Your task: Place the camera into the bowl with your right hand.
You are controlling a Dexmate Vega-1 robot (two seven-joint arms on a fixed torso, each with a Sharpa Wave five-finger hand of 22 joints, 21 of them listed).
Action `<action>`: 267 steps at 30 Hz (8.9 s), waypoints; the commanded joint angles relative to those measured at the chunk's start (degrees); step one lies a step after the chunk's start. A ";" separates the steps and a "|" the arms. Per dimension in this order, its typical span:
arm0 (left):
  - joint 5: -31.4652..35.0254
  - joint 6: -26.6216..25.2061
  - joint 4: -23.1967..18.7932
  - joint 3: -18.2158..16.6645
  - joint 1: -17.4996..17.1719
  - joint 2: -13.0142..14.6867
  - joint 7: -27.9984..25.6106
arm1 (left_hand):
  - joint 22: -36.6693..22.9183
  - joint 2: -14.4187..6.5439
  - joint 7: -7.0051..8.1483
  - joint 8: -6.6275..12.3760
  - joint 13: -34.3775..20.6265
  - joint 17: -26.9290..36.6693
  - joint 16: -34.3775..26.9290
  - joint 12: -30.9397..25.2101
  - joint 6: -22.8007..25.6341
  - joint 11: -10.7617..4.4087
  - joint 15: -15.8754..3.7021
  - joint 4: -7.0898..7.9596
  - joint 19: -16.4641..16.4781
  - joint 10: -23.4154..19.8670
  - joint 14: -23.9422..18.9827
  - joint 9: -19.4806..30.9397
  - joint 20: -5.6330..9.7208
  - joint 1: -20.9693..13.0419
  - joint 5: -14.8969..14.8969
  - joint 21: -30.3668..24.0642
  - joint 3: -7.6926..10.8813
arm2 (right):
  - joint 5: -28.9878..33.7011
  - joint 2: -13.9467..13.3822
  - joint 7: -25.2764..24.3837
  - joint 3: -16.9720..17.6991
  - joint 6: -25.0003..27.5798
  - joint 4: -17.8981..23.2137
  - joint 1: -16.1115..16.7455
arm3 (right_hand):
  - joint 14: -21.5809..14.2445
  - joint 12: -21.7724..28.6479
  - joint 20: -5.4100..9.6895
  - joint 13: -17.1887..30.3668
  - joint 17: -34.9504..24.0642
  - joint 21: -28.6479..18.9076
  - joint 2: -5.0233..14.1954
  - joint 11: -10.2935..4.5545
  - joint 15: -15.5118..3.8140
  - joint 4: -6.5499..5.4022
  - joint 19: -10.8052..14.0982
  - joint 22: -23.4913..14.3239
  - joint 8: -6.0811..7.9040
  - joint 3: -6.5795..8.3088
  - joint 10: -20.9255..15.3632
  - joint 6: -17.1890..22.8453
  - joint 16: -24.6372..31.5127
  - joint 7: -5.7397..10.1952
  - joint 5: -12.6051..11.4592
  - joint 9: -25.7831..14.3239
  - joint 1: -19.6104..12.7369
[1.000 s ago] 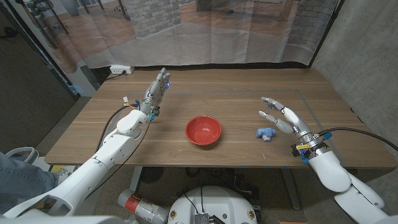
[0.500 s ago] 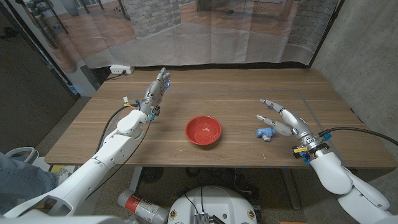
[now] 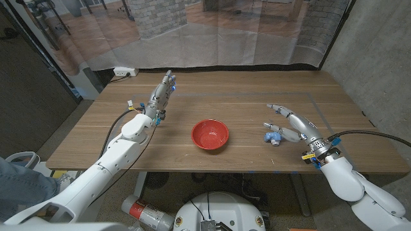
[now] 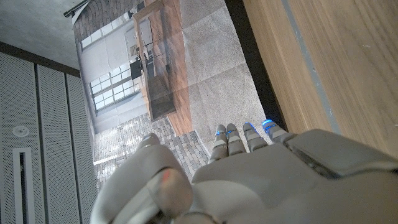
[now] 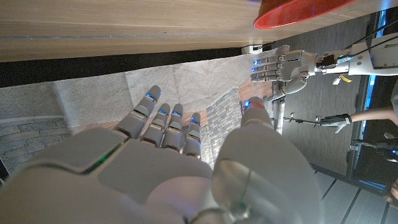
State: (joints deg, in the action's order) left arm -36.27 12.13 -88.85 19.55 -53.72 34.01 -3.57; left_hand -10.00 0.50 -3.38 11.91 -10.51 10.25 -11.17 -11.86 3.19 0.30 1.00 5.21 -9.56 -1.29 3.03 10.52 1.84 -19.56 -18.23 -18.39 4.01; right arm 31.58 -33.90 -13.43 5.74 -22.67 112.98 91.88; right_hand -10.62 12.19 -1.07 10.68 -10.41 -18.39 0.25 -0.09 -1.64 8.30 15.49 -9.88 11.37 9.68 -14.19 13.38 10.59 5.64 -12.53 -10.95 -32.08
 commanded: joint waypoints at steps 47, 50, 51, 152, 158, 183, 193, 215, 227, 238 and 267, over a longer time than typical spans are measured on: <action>-0.14 -0.57 -0.91 -0.75 -0.39 0.44 -1.19 | -0.28 -1.06 0.26 0.08 -0.31 0.26 0.24 -0.02 1.09 -0.11 0.50 0.12 -0.34 -0.57 0.01 0.35 1.22 -0.47 0.66 1.19 -0.56 | 14.03 -7.24 10.60 -1.52 22.38 13.80 4.25 | 2.72 -0.48 -9.09 0.09 -0.07 3.41 -1.43 0.26 3.25 0.28 2.06 -0.31 -0.16 1.15 2.90 -2.89 -0.25 1.11 -0.06 -0.21 -4.08; -0.28 -0.56 -0.88 -0.81 -0.47 0.40 -1.17 | -0.28 -1.09 0.24 0.07 -0.31 0.27 0.23 0.00 1.11 -0.11 0.47 0.12 -0.34 -0.57 -0.01 0.35 1.20 -0.49 0.70 1.28 -0.60 | 14.24 -7.56 11.31 -1.49 23.00 14.25 4.39 | 2.85 -0.57 -9.30 0.09 -0.07 3.44 -1.44 0.16 3.56 0.26 2.45 -0.32 -0.28 1.20 3.26 -3.25 -0.24 1.15 -0.03 -0.21 -4.18; -0.30 -0.51 -0.81 -0.79 -0.49 0.39 -1.10 | -0.28 -1.10 0.22 0.06 -0.31 0.27 0.24 -0.01 1.12 -0.12 0.51 0.12 -0.33 -0.60 0.00 0.35 1.14 -0.50 0.71 1.30 -0.61 | 14.46 -7.72 11.57 -1.47 23.23 14.43 4.44 | 2.90 -0.59 -9.46 0.09 -0.07 3.46 -1.46 0.32 3.82 0.24 2.61 -0.32 -0.33 1.22 3.37 -3.42 -0.23 1.13 -0.02 -0.21 -4.21; -0.68 -1.58 0.10 -0.57 -0.50 0.55 -0.95 | -0.39 -1.58 0.27 -0.12 -0.35 0.32 0.34 0.14 1.81 -0.62 0.75 0.43 -0.33 -0.64 0.25 0.39 0.06 -0.29 1.48 3.07 -1.83 | 14.73 -15.85 17.15 -10.71 40.27 11.52 0.44 | -4.32 1.03 -3.71 0.37 -0.68 2.39 -0.17 -0.56 -0.94 -0.10 17.53 -0.49 0.86 3.41 1.88 -2.13 1.72 0.84 0.75 -0.31 -7.70; -0.70 -1.60 -0.01 -0.59 -0.71 0.55 -1.13 | -0.39 -1.63 0.25 -0.10 -0.35 0.32 0.31 0.15 1.92 -0.66 0.78 0.44 -0.28 -0.61 0.17 0.39 0.07 -0.30 1.52 3.15 -1.89 | 15.12 -15.98 15.66 -11.59 40.86 11.02 0.09 | -8.00 1.75 -2.32 0.51 -1.03 1.49 0.38 -2.42 -2.06 -0.04 22.08 -0.66 1.40 4.11 -0.07 0.41 2.43 2.03 1.01 -0.38 -8.72; -0.69 -2.13 -0.74 -0.56 -1.03 0.50 -1.92 | -0.41 -1.81 0.24 -0.17 -0.36 0.32 0.27 0.14 1.96 -0.59 0.77 0.48 -0.15 -0.68 0.06 0.39 -0.01 -0.34 1.64 3.47 -2.11 | 16.09 -16.16 10.77 -14.13 43.22 9.77 -0.91 | -19.22 5.66 2.48 1.23 -2.72 -0.62 3.71 -6.09 -6.07 -0.20 30.98 -1.42 5.94 6.59 -10.19 15.60 4.68 6.75 1.76 -1.97 -11.76; -0.75 -2.31 -0.26 -0.32 -0.66 0.29 -1.68 | -0.42 -1.87 0.26 -0.16 -0.36 0.32 0.28 0.15 2.03 -0.61 0.71 0.49 -0.11 -0.67 0.06 0.39 -0.04 -0.35 1.68 3.59 -2.20 | 15.43 -16.54 9.79 -13.93 43.40 10.03 -0.69 | -22.51 7.22 4.06 1.67 -3.36 -1.31 4.56 -6.32 -7.31 -0.03 32.75 -1.62 6.58 7.20 -13.47 17.59 5.67 6.74 2.00 -2.53 -12.65; -0.90 -1.99 1.16 -0.15 0.69 -0.19 -0.82 | -0.42 -1.99 0.22 -0.24 -0.37 0.32 0.29 0.13 1.94 -0.52 0.69 0.48 -0.02 -0.73 0.05 0.39 -0.15 -0.44 1.76 3.84 -2.37 | 15.46 -16.54 9.32 -11.92 44.08 12.91 0.22 | -24.05 8.06 4.98 2.02 -3.75 -1.66 5.01 -6.68 -7.64 0.26 33.46 -1.76 7.50 7.79 -14.96 20.13 5.83 6.85 2.16 -3.07 -13.69; -0.58 -2.04 1.34 0.13 1.43 -0.28 -0.59 | -0.43 -2.06 0.22 -0.25 -0.37 0.31 0.31 0.18 1.95 -0.46 0.68 0.45 0.08 -0.64 0.07 0.39 -0.10 -0.53 1.81 3.97 -2.46 | 14.97 -15.65 8.69 -9.17 42.93 14.80 1.74 | -24.70 8.26 5.14 2.11 -3.92 -1.82 5.18 -6.54 -7.71 0.25 33.77 -1.81 7.57 7.94 -15.29 20.44 5.95 6.85 2.22 -3.23 -13.91; -0.49 -2.00 1.58 0.19 1.61 -0.35 -0.56 | -0.43 -2.10 0.20 -0.24 -0.37 0.31 0.32 0.16 2.00 -0.53 0.69 0.41 0.13 -0.70 0.08 0.39 -0.10 -0.62 1.84 4.09 -2.54 | 15.13 -14.84 9.42 -7.21 41.06 16.52 2.45 | -25.32 8.43 5.28 2.20 -4.11 -1.92 5.28 -6.60 -7.79 0.20 33.90 -1.85 7.71 8.03 -15.50 21.01 6.04 6.83 2.27 -3.40 -14.04; 0.01 -2.50 -0.35 -0.07 0.86 0.35 -1.60 | -0.44 -2.25 0.23 -0.27 -0.37 0.30 0.34 0.19 2.02 -0.59 0.72 0.32 0.19 -0.65 0.09 0.40 -0.17 -0.85 1.95 4.43 -2.74 | 16.74 -11.21 10.47 -3.41 35.15 18.36 3.36 | -25.85 8.66 5.51 2.33 -4.42 -2.08 5.33 -6.63 -8.06 0.25 34.05 -1.93 7.98 8.22 -15.75 22.14 5.90 6.72 2.27 -3.67 -14.41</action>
State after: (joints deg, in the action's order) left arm -36.47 9.98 -88.35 19.70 -52.40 34.01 -4.63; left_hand -10.25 -1.46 -3.07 11.68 -10.79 10.25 -10.84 -11.86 4.92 -0.21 1.60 5.54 -9.55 -1.81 3.06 10.78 1.84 -20.16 -16.47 -13.99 1.65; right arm 47.54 -46.35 -3.55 1.44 14.40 130.89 95.08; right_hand -35.74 20.63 4.20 12.94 -14.55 -19.95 5.43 -6.49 -3.37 8.62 49.19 -11.60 19.08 17.48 -29.32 34.92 16.37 12.37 -10.35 -14.52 -46.06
